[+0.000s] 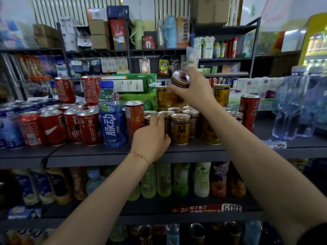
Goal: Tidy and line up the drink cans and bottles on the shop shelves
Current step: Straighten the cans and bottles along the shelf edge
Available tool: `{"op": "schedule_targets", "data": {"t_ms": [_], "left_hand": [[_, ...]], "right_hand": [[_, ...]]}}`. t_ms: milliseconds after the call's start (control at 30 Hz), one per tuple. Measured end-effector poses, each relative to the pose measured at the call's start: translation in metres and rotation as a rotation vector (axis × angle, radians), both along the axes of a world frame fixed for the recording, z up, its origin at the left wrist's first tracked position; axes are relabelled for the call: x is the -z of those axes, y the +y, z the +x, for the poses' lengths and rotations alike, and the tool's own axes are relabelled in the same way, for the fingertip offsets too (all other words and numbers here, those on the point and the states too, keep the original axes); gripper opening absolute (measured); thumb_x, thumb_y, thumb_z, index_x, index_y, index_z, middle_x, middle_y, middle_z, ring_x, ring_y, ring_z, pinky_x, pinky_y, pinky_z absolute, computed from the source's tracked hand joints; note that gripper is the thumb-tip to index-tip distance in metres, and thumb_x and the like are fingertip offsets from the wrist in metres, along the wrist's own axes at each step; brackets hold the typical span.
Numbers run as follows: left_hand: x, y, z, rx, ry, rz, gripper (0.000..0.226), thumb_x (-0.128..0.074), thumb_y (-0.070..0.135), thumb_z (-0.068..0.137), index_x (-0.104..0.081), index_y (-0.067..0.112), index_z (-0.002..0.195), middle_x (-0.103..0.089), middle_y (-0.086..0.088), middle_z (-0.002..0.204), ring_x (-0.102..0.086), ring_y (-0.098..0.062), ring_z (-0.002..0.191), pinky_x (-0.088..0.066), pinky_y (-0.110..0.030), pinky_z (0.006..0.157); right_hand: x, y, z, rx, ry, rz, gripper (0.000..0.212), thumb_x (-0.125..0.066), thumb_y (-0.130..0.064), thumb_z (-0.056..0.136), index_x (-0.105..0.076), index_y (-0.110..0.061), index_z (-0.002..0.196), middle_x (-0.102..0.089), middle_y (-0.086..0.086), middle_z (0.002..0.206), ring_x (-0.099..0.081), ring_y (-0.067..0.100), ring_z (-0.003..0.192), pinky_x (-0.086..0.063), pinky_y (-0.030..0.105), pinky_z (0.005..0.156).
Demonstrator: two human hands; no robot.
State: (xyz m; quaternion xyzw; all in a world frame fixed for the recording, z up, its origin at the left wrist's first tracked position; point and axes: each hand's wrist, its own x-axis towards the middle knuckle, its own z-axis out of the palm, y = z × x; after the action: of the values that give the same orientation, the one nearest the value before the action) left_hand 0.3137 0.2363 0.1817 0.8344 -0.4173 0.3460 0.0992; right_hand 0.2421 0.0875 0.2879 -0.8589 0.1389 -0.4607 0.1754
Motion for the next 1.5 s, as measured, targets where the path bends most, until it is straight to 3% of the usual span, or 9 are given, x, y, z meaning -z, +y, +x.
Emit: {"op": "schedule_targets", "data": {"t_ms": [233, 367, 567, 933, 1033, 1200, 1333, 1433, 1500], "left_hand": [[0.01, -0.013, 0.007, 0.047, 0.075, -0.225, 0.048, -0.057, 0.032, 0.089, -0.05, 0.016, 0.133, -0.052, -0.005, 0.124, -0.066, -0.027, 0.073, -0.037, -0.028, 0.05], [0.014, -0.013, 0.011, 0.098, 0.079, -0.288, 0.046, -0.06, 0.027, 0.086, -0.056, 0.016, 0.131, -0.056, -0.004, 0.118, -0.064, -0.023, 0.066, -0.037, -0.026, 0.047], [0.015, -0.016, 0.012, 0.119, 0.117, -0.323, 0.044, -0.052, 0.028, 0.085, -0.057, 0.017, 0.127, -0.056, -0.003, 0.118, -0.065, -0.024, 0.072, -0.051, -0.032, 0.05], [0.016, -0.017, 0.011, 0.098, 0.068, -0.328, 0.044, -0.054, 0.025, 0.084, -0.058, 0.015, 0.127, -0.056, -0.005, 0.118, -0.065, -0.024, 0.069, -0.048, -0.03, 0.048], [0.016, -0.015, 0.011, 0.096, 0.055, -0.32, 0.046, -0.056, 0.024, 0.085, -0.056, 0.017, 0.131, -0.056, -0.003, 0.125, -0.066, -0.023, 0.076, -0.051, -0.032, 0.052], [0.016, -0.009, 0.008, 0.129, 0.084, -0.3, 0.055, -0.055, 0.027, 0.087, -0.047, 0.022, 0.141, -0.048, 0.002, 0.141, -0.067, -0.021, 0.089, -0.054, -0.034, 0.059], [0.028, 0.025, 0.005, 0.165, 0.0, -0.492, 0.04, -0.051, 0.029, 0.087, -0.061, 0.019, 0.125, -0.056, 0.0, 0.126, -0.061, -0.015, 0.078, -0.048, -0.026, 0.056], [0.055, 0.071, 0.014, 0.111, 0.045, -0.657, 0.022, -0.05, 0.028, 0.09, -0.068, 0.016, 0.093, -0.065, 0.003, 0.085, -0.057, -0.013, 0.066, -0.047, -0.03, 0.053], [0.083, 0.105, 0.023, 0.02, 0.169, -0.657, 0.028, -0.047, 0.031, 0.093, -0.066, 0.018, 0.078, -0.06, 0.007, 0.065, -0.053, -0.01, 0.055, -0.044, -0.032, 0.048]], "right_hand": [[-0.002, -0.01, 0.075, -0.227, 0.207, 0.077, 0.079, -0.077, -0.049, 0.08, -0.045, -0.011, 0.141, -0.057, 0.006, 0.133, -0.055, 0.022, 0.119, -0.041, 0.026, 0.085], [-0.006, -0.004, 0.1, -0.257, 0.345, 0.015, 0.082, -0.07, -0.054, 0.084, -0.041, -0.008, 0.146, -0.048, 0.01, 0.147, -0.046, 0.028, 0.131, -0.041, 0.035, 0.1], [-0.004, 0.001, 0.118, -0.322, 0.416, 0.115, 0.084, -0.068, -0.052, 0.087, -0.033, -0.012, 0.152, -0.037, 0.009, 0.156, -0.043, 0.029, 0.136, -0.042, 0.038, 0.103], [0.0, 0.007, 0.112, -0.307, 0.426, 0.112, 0.08, -0.068, -0.044, 0.09, -0.026, -0.004, 0.145, -0.053, 0.015, 0.135, -0.054, 0.024, 0.105, -0.044, 0.032, 0.077], [0.006, 0.011, 0.114, -0.307, 0.403, 0.122, 0.086, -0.078, -0.039, 0.083, -0.026, -0.01, 0.145, -0.055, 0.015, 0.134, -0.057, 0.028, 0.113, -0.045, 0.032, 0.08], [0.009, 0.014, 0.105, -0.306, 0.413, 0.143, 0.11, -0.079, -0.038, 0.081, -0.001, -0.017, 0.156, -0.049, 0.02, 0.141, -0.056, 0.033, 0.119, -0.049, 0.038, 0.095], [0.019, 0.03, 0.075, -0.259, 0.039, 0.089, 0.062, -0.066, -0.031, 0.091, -0.036, -0.013, 0.143, -0.051, 0.011, 0.129, -0.054, 0.022, 0.114, -0.048, 0.031, 0.092], [0.047, 0.062, 0.038, -0.396, -0.274, 0.015, 0.011, -0.055, -0.019, 0.095, -0.06, -0.012, 0.101, -0.058, -0.003, 0.082, -0.053, 0.007, 0.07, -0.041, 0.022, 0.061], [0.077, 0.091, 0.019, -0.548, -0.271, 0.033, 0.012, -0.053, -0.016, 0.096, -0.061, -0.01, 0.09, -0.059, -0.001, 0.07, -0.053, 0.01, 0.06, -0.039, 0.022, 0.053]]}}
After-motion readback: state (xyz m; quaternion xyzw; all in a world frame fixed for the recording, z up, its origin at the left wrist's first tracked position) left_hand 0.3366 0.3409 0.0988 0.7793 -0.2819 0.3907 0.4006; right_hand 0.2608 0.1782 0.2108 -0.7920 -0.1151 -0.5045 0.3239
